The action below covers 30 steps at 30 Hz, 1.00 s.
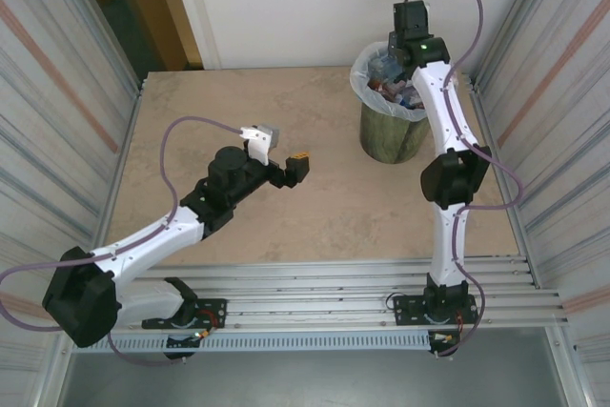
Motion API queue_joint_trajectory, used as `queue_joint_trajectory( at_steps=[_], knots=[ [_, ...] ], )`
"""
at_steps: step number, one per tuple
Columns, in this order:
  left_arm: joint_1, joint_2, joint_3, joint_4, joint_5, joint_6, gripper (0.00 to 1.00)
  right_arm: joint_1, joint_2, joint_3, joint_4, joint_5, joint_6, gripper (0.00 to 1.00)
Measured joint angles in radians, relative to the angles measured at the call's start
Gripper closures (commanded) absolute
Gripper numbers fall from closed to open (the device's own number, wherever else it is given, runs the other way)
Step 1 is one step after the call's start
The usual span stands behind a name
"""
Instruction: Put the plastic bottles in the bin
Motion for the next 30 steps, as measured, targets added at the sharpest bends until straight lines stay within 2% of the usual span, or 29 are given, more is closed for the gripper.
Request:
queue_joint_trajectory(
  at_steps=[5, 13, 19, 25, 30],
  knots=[
    [0.000, 0.002, 0.000, 0.000, 0.006, -0.003, 0.01, 0.027, -0.001, 0.000, -0.031, 0.053, -0.008, 0.47],
    [0.000, 0.014, 0.000, 0.000, 0.013, -0.003, 0.01, 0.020, -0.028, -0.036, -0.111, 0.018, 0.032, 0.47],
    [0.000, 0.026, 0.000, 0.009, 0.023, -0.004, 0.01, 0.011, -0.043, -0.047, -0.115, 0.012, 0.031, 0.41],
    [0.000, 0.025, 0.000, 0.017, 0.021, -0.003, 0.01, 0.008, -0.056, -0.005, -0.134, -0.051, 0.011, 0.35],
    [0.000, -0.003, 0.000, -0.010, -0.014, 0.005, 0.01, 0.009, -0.170, -0.056, -0.126, -0.102, 0.012, 0.27]
  ],
)
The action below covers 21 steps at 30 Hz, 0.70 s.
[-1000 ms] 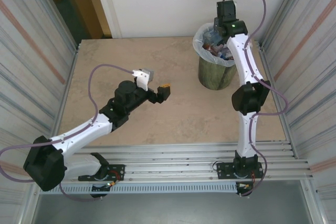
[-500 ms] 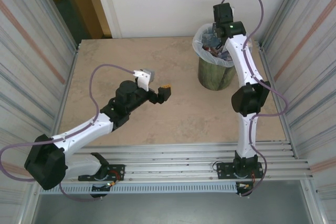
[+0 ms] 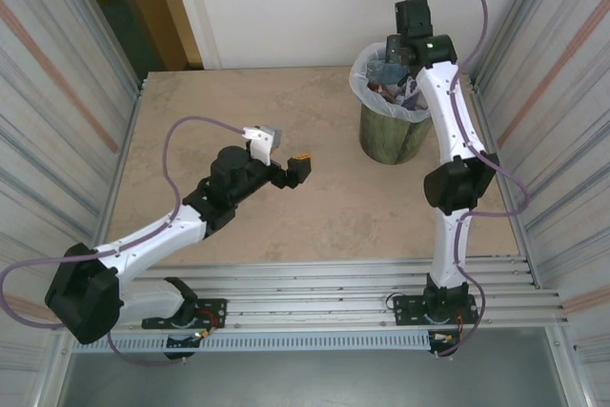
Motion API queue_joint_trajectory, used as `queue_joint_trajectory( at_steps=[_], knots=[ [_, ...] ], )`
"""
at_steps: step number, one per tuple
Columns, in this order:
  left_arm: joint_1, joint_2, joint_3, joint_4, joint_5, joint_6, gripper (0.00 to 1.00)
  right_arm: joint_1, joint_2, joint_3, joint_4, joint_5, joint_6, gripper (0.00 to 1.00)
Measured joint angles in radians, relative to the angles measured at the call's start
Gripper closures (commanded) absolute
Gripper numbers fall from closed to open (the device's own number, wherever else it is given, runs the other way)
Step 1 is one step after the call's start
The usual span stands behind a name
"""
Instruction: Put the plastic bottles in the bin
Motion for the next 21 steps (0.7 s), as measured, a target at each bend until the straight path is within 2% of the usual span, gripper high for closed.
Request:
queue_joint_trajectory(
  at_steps=[7, 12, 17, 21],
  knots=[
    [0.033, -0.124, 0.000, -0.108, -0.162, 0.045, 0.01, 0.001, -0.404, -0.386, 0.098, -0.005, 0.031, 0.13],
    [0.116, -0.246, -0.045, -0.178, -0.291, 0.056, 0.01, 0.008, -0.722, -0.836, 0.227, 0.045, 0.067, 0.01],
    [0.246, -0.364, -0.156, -0.250, -0.394, 0.051, 0.01, 0.010, -0.954, -1.239, 0.305, 0.100, 0.126, 0.02],
    [0.287, -0.404, -0.263, -0.230, -0.451, 0.091, 0.01, 0.013, -1.112, -1.488, 0.356, 0.161, 0.171, 0.02]
  ],
)
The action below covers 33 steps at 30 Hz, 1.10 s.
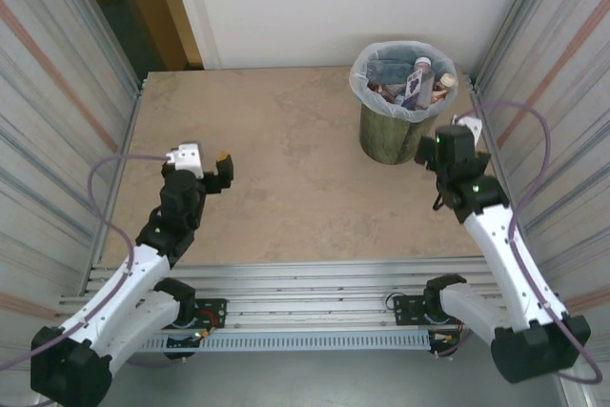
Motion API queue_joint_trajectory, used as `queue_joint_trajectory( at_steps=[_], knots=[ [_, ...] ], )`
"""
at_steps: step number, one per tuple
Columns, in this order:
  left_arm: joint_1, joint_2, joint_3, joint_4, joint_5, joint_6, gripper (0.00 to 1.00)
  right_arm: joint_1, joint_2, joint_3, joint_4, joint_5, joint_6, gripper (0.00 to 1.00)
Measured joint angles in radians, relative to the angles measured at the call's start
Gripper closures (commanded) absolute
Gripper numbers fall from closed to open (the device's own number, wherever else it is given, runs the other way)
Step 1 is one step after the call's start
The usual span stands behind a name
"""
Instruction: Put the plastic bottles in the bin
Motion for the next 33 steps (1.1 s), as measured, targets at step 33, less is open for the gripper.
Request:
queue_joint_trajectory(
  at_steps=[33],
  knots=[
    [0.297, 0.566, -0.225, 0.718, 0.296, 0.244, 0.01, -0.143, 0.357, -0.568, 1.118, -0.299, -0.296, 0.02]
  ],
)
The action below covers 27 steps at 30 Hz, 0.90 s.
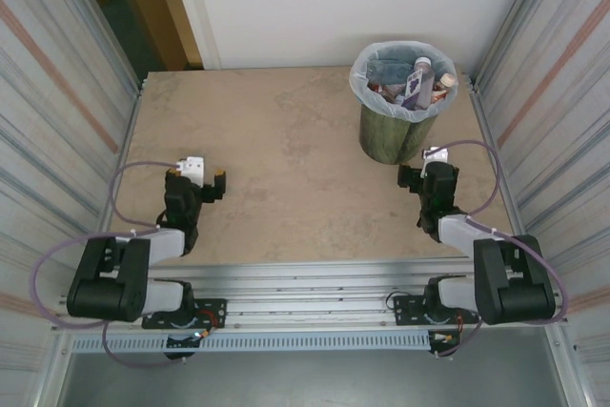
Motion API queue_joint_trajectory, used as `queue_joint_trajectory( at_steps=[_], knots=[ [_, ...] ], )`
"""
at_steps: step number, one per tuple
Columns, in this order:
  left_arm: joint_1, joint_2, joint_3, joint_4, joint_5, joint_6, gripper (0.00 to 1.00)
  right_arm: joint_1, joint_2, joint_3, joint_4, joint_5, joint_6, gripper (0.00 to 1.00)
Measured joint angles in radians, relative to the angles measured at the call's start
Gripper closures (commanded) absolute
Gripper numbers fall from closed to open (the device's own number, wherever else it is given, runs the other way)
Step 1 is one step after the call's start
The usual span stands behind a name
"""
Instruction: Put the plastic bottles in the bin
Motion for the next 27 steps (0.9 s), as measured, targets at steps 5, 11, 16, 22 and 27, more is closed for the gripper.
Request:
queue_joint_trajectory(
  at_steps=[5, 11, 16, 22, 27],
  knots=[
    [0.005, 0.108, 0.021, 0.045, 0.046, 0.006, 0.01, -0.037, 0.048, -0.004, 0.080, -0.085, -0.007, 0.02],
    [0.033, 0.166, 0.091, 0.023, 0.119, 0.010, 0.01, -0.074, 0.127, -0.004, 0.183, -0.174, -0.006, 0.02],
    [0.103, 0.166, 0.142, -0.024, 0.223, -0.002, 0.01, -0.102, 0.194, -0.005, 0.237, -0.248, -0.006, 0.02],
    [0.119, 0.166, 0.153, -0.057, 0.260, -0.021, 0.01, -0.116, 0.239, -0.013, 0.298, -0.316, -0.006, 0.02],
    [0.089, 0.166, 0.154, -0.072, 0.195, -0.031, 0.01, -0.130, 0.249, 0.029, 0.255, -0.276, 0.019, 0.02]
  ],
)
